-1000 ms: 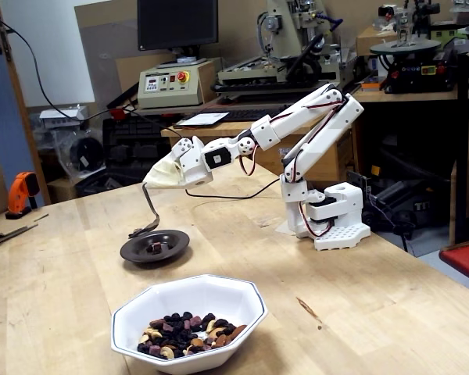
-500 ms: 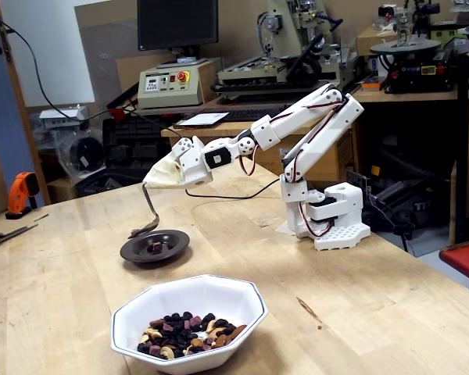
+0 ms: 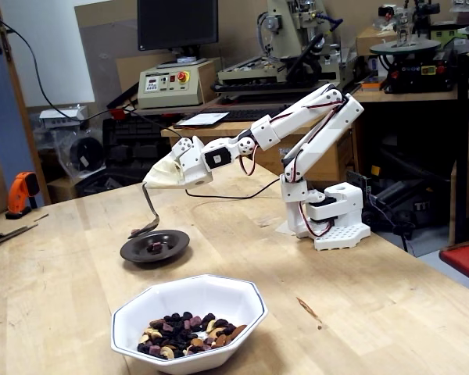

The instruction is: Use spoon to transfer food from the white bowl to brown plate

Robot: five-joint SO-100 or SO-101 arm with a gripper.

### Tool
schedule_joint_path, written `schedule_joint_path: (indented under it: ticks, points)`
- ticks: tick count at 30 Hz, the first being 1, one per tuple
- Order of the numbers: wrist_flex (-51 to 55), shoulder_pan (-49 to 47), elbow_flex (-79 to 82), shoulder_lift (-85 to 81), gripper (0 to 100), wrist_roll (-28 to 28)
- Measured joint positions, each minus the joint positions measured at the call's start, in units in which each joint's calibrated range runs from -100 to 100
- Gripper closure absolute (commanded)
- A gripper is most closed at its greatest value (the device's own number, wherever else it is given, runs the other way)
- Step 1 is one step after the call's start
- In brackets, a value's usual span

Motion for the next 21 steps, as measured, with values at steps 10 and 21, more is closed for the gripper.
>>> schedule_joint_path:
  ticks: [10,21]
  points:
    - [0.0,0.0,0.0,0.0,96,-2.98]
    - [0.0,0.0,0.0,0.0,96,-4.2]
